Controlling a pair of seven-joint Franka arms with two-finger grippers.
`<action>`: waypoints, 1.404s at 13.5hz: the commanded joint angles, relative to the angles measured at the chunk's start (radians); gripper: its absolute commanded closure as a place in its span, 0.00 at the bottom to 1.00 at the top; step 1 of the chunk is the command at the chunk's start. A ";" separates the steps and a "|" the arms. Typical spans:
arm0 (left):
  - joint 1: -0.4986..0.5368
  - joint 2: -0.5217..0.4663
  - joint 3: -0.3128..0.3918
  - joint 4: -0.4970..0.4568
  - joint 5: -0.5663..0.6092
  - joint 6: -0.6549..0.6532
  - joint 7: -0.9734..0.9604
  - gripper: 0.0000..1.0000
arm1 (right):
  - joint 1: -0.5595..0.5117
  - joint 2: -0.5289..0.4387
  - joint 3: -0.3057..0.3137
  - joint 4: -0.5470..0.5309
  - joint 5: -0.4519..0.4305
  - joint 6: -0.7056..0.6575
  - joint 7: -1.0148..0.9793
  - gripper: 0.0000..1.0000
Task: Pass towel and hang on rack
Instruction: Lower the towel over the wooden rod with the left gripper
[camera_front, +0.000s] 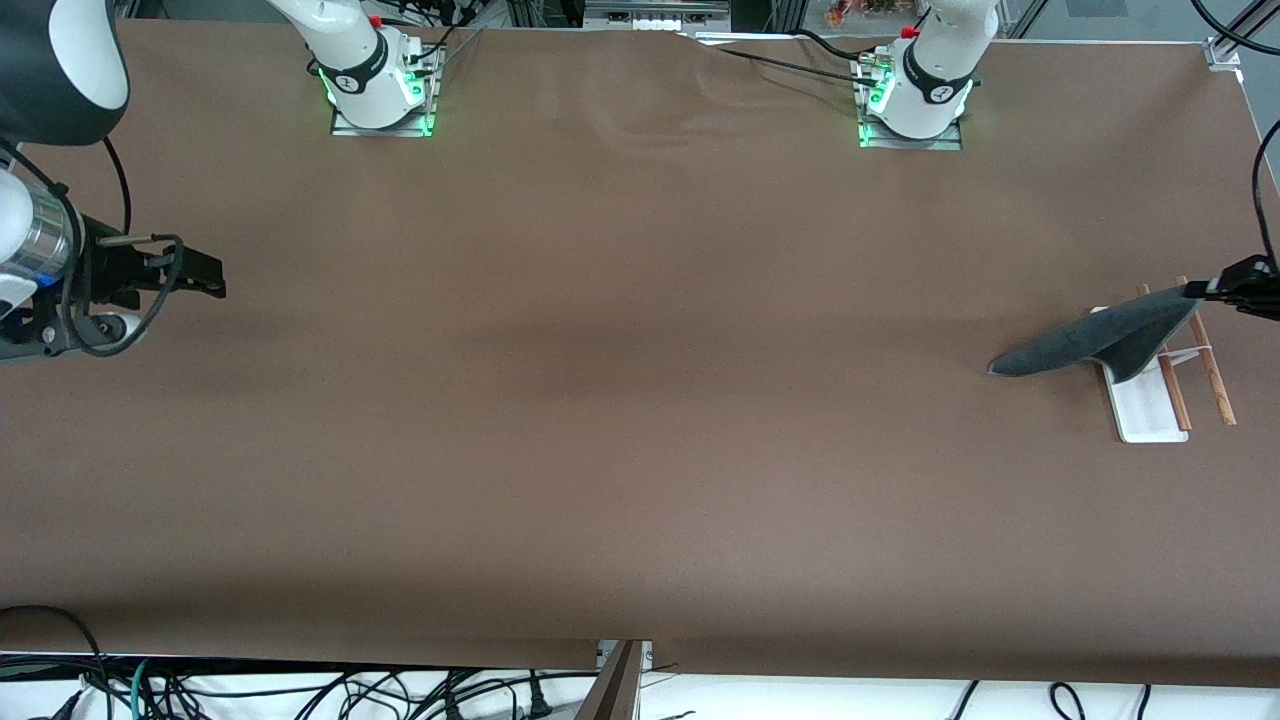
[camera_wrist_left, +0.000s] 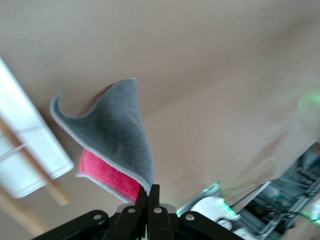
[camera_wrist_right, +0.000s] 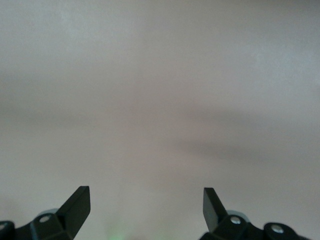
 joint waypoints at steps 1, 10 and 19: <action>0.026 0.004 0.014 0.036 0.078 0.037 0.101 1.00 | -0.008 -0.085 0.008 -0.109 -0.013 0.012 -0.016 0.00; 0.026 0.087 0.146 0.143 0.129 0.198 0.312 1.00 | -0.017 -0.170 0.000 -0.103 -0.010 0.012 -0.027 0.00; 0.053 0.197 0.186 0.153 0.129 0.363 0.361 1.00 | -0.018 -0.177 0.000 -0.117 0.000 -0.030 0.030 0.00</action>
